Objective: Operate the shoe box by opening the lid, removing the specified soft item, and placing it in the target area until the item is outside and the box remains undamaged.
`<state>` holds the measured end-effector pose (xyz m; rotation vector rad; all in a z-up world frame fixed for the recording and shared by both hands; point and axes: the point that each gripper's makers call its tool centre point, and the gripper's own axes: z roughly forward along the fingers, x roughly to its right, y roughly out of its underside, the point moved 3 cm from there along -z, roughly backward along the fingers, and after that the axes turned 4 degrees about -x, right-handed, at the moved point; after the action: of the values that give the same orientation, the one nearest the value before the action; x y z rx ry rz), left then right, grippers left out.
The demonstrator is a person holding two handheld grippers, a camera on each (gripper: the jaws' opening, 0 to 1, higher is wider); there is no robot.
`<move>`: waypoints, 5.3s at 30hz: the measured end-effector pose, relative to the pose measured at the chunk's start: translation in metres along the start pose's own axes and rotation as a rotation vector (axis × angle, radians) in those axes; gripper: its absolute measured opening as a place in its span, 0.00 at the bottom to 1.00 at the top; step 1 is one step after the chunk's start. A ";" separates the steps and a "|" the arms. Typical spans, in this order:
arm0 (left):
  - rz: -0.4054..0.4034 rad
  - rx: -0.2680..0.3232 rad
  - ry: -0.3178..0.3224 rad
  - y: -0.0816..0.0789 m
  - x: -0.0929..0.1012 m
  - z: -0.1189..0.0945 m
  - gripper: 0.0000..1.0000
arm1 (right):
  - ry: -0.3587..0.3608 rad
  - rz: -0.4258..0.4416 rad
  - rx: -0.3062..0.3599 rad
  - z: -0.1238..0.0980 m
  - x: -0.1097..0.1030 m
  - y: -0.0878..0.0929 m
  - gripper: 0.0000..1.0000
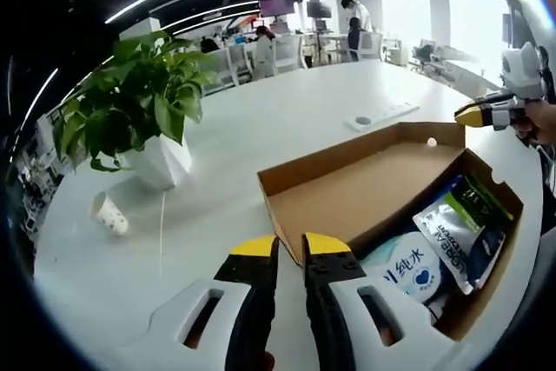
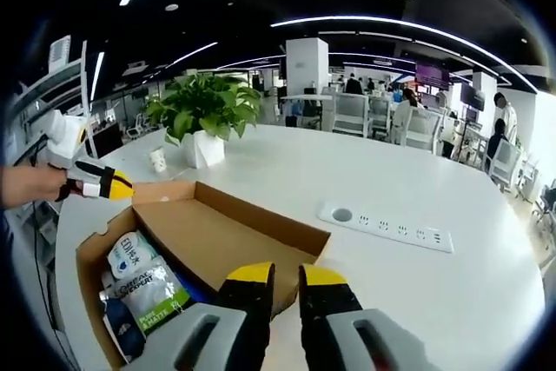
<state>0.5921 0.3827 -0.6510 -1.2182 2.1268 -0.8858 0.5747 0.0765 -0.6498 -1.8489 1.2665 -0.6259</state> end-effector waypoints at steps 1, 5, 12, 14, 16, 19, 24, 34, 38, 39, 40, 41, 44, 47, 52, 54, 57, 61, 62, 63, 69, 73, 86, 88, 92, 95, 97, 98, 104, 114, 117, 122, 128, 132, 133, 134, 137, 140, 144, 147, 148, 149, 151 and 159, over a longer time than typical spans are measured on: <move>0.000 0.002 0.002 -0.001 0.001 -0.001 0.12 | -0.004 0.000 -0.001 -0.001 -0.001 0.000 0.11; 0.002 0.007 0.003 -0.002 0.003 -0.007 0.14 | -0.013 -0.017 -0.011 -0.004 -0.004 0.003 0.14; 0.002 0.019 0.003 -0.003 0.010 -0.016 0.19 | -0.029 -0.032 -0.008 -0.015 -0.010 0.002 0.20; 0.004 0.022 0.007 -0.002 0.013 -0.020 0.20 | -0.033 -0.033 -0.007 -0.018 -0.011 0.002 0.23; 0.004 0.018 0.012 -0.001 0.014 -0.021 0.22 | -0.042 -0.038 -0.004 -0.021 -0.013 0.003 0.26; 0.005 0.025 0.017 0.000 0.019 -0.027 0.24 | -0.044 -0.045 0.001 -0.027 -0.015 0.004 0.28; 0.011 0.023 0.041 0.003 0.033 -0.035 0.28 | -0.063 -0.056 0.004 -0.038 -0.019 0.008 0.35; -0.009 0.001 0.093 0.014 0.055 -0.044 0.34 | -0.089 -0.066 0.003 -0.055 -0.024 0.017 0.44; -0.004 -0.015 0.120 0.020 0.066 -0.046 0.35 | -0.101 -0.066 0.004 -0.061 -0.026 0.022 0.47; -0.007 -0.017 0.128 0.021 0.068 -0.047 0.36 | -0.104 -0.068 0.004 -0.062 -0.026 0.022 0.48; -0.012 -0.020 0.138 0.022 0.071 -0.048 0.36 | -0.107 -0.070 0.004 -0.064 -0.027 0.023 0.49; -0.016 -0.022 0.146 0.022 0.074 -0.048 0.36 | -0.112 -0.074 0.003 -0.065 -0.028 0.024 0.50; -0.014 -0.031 0.174 0.026 0.083 -0.051 0.38 | -0.128 -0.092 0.008 -0.070 -0.032 0.028 0.53; -0.005 -0.044 0.192 0.029 0.092 -0.052 0.39 | -0.143 -0.099 0.009 -0.074 -0.035 0.032 0.57; -0.018 -0.059 0.224 0.033 0.104 -0.053 0.39 | -0.176 -0.090 0.018 -0.081 -0.040 0.036 0.63; -0.013 -0.068 0.232 0.036 0.108 -0.053 0.39 | -0.185 -0.095 0.021 -0.084 -0.042 0.038 0.65; -0.020 -0.076 0.248 0.038 0.112 -0.052 0.39 | -0.192 -0.098 0.019 -0.087 -0.042 0.041 0.67; -0.034 -0.080 0.263 0.039 0.115 -0.051 0.39 | -0.201 -0.103 0.030 -0.093 -0.044 0.045 0.70; -0.036 -0.082 0.266 0.039 0.116 -0.051 0.39 | -0.203 -0.106 0.027 -0.095 -0.045 0.046 0.71; -0.038 -0.086 0.270 0.040 0.118 -0.051 0.39 | -0.206 -0.106 0.027 -0.096 -0.045 0.047 0.72; -0.036 -0.100 0.288 0.042 0.125 -0.048 0.40 | -0.216 -0.124 0.026 -0.102 -0.048 0.053 0.76; -0.031 -0.111 0.296 0.044 0.127 -0.047 0.39 | -0.215 -0.129 0.031 -0.106 -0.047 0.056 0.76; -0.059 -0.182 0.326 0.059 0.136 -0.041 0.38 | -0.227 -0.136 0.035 -0.109 -0.051 0.064 0.78; -0.077 -0.192 0.333 0.062 0.138 -0.039 0.38 | -0.229 -0.143 0.032 -0.109 -0.052 0.065 0.78; -0.132 -0.197 0.345 0.063 0.140 -0.037 0.36 | -0.226 -0.147 0.031 -0.108 -0.051 0.068 0.78; -0.140 -0.199 0.346 0.063 0.141 -0.036 0.36 | -0.225 -0.148 0.033 -0.108 -0.050 0.069 0.78; -0.145 -0.207 0.348 0.064 0.142 -0.035 0.35 | -0.226 -0.146 0.034 -0.107 -0.050 0.070 0.78; -0.148 -0.210 0.349 0.064 0.143 -0.034 0.34 | -0.229 -0.143 0.032 -0.107 -0.050 0.071 0.78; -0.210 -0.209 0.378 0.062 0.146 -0.028 0.29 | -0.235 -0.139 0.032 -0.106 -0.051 0.073 0.78; -0.275 -0.227 0.408 0.064 0.152 -0.021 0.24 | -0.234 -0.128 0.020 -0.103 -0.048 0.081 0.76; -0.288 -0.227 0.415 0.064 0.154 -0.019 0.21 | -0.233 -0.118 0.019 -0.102 -0.048 0.082 0.76; -0.293 -0.230 0.414 0.064 0.156 -0.017 0.19 | -0.236 -0.110 0.013 -0.102 -0.049 0.086 0.75; -0.321 -0.220 0.404 0.064 0.150 -0.017 0.11 | -0.242 -0.107 0.005 -0.099 -0.050 0.089 0.74; -0.319 -0.215 0.396 0.064 0.150 -0.017 0.06 | -0.247 -0.104 0.008 -0.098 -0.052 0.088 0.74; -0.317 -0.214 0.396 0.064 0.150 -0.017 0.05 | -0.248 -0.105 0.009 -0.098 -0.052 0.088 0.74; -0.313 -0.211 0.395 0.064 0.150 -0.017 0.03 | -0.249 -0.106 0.010 -0.098 -0.053 0.087 0.74; -0.305 -0.205 0.398 0.062 0.152 -0.018 0.01 | -0.252 -0.102 0.012 -0.098 -0.054 0.086 0.74; -0.283 -0.203 0.396 0.061 0.154 -0.019 0.01 | -0.253 -0.104 0.014 -0.097 -0.054 0.086 0.74; -0.274 -0.196 0.401 0.060 0.154 -0.021 0.01 | -0.256 -0.105 0.014 -0.097 -0.055 0.086 0.74; -0.268 -0.187 0.401 0.057 0.154 -0.023 0.01 | -0.258 -0.108 0.013 -0.097 -0.056 0.085 0.73; -0.268 -0.184 0.401 0.057 0.153 -0.023 0.00 | -0.260 -0.107 0.012 -0.096 -0.056 0.085 0.73; -0.267 -0.181 0.402 0.056 0.153 -0.023 0.00 | -0.261 -0.109 0.013 -0.096 -0.057 0.084 0.73; -0.268 -0.177 0.402 0.056 0.152 -0.023 0.00 | -0.265 -0.111 0.014 -0.096 -0.058 0.084 0.73; -0.267 -0.167 0.395 0.054 0.149 -0.029 0.00 | -0.280 -0.119 0.023 -0.093 -0.066 0.077 0.72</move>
<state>0.4749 0.2801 -0.6915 -1.5434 2.4208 -1.1632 0.4383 0.0922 -0.6585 -1.9257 0.9682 -0.4239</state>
